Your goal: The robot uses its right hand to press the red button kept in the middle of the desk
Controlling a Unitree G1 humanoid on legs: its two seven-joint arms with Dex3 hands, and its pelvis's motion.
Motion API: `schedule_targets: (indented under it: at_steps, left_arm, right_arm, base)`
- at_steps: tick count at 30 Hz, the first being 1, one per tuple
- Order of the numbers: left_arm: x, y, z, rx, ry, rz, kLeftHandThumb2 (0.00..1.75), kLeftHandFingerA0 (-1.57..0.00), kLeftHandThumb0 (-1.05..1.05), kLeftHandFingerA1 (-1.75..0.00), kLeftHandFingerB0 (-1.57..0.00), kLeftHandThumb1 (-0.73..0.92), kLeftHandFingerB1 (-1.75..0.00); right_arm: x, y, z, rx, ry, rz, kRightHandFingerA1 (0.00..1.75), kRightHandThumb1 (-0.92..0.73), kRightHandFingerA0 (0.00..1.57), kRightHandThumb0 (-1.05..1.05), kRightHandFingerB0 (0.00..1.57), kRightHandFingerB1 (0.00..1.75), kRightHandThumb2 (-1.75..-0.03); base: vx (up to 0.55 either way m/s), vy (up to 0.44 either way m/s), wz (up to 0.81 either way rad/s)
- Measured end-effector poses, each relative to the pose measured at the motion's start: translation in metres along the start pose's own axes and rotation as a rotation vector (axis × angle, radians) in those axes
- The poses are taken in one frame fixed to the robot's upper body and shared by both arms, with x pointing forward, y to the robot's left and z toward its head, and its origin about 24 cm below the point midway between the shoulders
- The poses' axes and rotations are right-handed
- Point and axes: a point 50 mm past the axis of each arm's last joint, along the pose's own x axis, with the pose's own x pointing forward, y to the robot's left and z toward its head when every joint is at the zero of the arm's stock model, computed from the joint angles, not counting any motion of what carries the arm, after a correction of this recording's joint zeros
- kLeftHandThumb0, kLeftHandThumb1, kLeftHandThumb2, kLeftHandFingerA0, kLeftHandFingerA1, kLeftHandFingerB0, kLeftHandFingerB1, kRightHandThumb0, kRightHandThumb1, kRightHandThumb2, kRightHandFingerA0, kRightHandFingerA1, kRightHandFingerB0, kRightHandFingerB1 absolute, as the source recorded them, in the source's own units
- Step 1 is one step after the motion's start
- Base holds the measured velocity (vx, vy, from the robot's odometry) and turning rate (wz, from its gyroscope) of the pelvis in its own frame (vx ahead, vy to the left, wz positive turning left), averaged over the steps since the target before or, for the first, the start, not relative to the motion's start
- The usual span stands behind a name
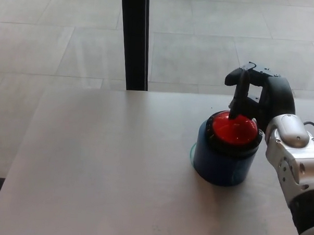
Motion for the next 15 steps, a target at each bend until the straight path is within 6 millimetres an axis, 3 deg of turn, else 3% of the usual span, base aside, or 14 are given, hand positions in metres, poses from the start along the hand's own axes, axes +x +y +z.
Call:
schedule_targets:
  at_steps: [1, 3, 4, 8, 9, 15]
  left_arm:
    - [0.000, 0.000, 0.000, 0.001, 0.001, 0.000, 1.19, -0.38, -0.54, -0.93, -0.22, 0.92, -0.77]
    - [0.000, 0.000, -0.001, 0.008, 0.001, -0.001, 1.18, -0.37, -0.54, -0.93, -0.24, 0.92, -0.78]
    - [0.000, 0.000, -0.001, 0.010, 0.001, -0.002, 1.11, -0.25, -0.54, -1.19, -0.17, 0.92, -0.92]
    - [0.000, 0.000, 0.000, 0.012, 0.000, -0.003, 1.09, -0.23, -0.55, -1.19, -0.15, 0.92, -0.92]
    - [0.000, -0.001, 0.000, 0.011, -0.001, -0.002, 1.10, -0.28, -0.54, -1.20, -0.17, 0.92, -0.91]
    - [0.000, -0.001, 0.000, 0.017, -0.001, -0.004, 1.11, -0.23, -0.54, -1.20, -0.14, 0.92, -0.90]
  right_arm:
    - [-0.001, 0.000, -0.001, 0.000, -0.002, 0.002, 1.75, -0.45, 1.00, -0.21, 0.79, 1.51, -1.31]
    - [-0.002, 0.000, -0.001, 0.003, -0.006, 0.003, 1.75, -0.47, 0.99, -0.20, 0.79, 1.50, -1.28]
    - [-0.003, 0.000, -0.002, 0.007, -0.007, 0.003, 1.75, -0.48, 0.98, -0.20, 0.79, 1.50, -1.26]
    - [-0.004, 0.000, -0.003, 0.026, -0.006, -0.003, 1.75, -0.46, 0.99, -0.22, 0.79, 1.52, -1.26]
    - [-0.004, 0.001, -0.004, 0.031, -0.005, -0.003, 1.75, -0.46, 1.00, -0.20, 0.80, 1.51, -1.27]
    - [-0.006, 0.006, -0.013, 0.078, 0.005, -0.014, 1.75, -0.55, 0.98, -0.18, 0.78, 1.52, -1.21]
  base:
    - [0.00, 0.000, 0.00]
    - [0.00, 0.000, 0.00]
    - [0.00, 0.000, 0.00]
    - [0.00, 0.000, 0.00]
    - [0.00, 0.000, 0.00]
    - [0.00, 0.000, 0.00]
